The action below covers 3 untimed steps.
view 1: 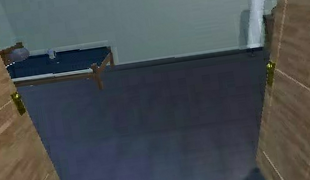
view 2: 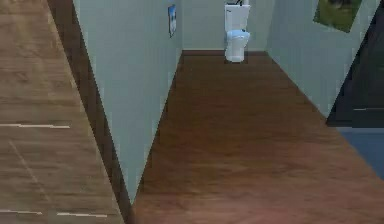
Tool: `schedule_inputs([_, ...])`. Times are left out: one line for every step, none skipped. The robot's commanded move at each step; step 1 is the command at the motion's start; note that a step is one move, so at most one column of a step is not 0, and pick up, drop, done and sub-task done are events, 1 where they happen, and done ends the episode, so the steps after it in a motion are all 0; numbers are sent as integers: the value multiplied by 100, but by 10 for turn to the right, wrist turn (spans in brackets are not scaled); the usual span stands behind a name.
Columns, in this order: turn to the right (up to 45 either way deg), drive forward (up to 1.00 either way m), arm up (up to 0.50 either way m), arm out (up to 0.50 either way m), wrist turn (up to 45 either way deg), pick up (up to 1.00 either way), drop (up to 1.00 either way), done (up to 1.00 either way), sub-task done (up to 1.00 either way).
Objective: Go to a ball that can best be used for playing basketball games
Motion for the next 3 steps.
schedule_inputs([0, 100, 0, 0, 0, 0, 0, 0, 0])
schedule_inputs([60, 0, 0, 0, 0, 0, 0, 0, 0])
schedule_inputs([0, 50, 0, 0, 0, 0, 0, 0, 0])
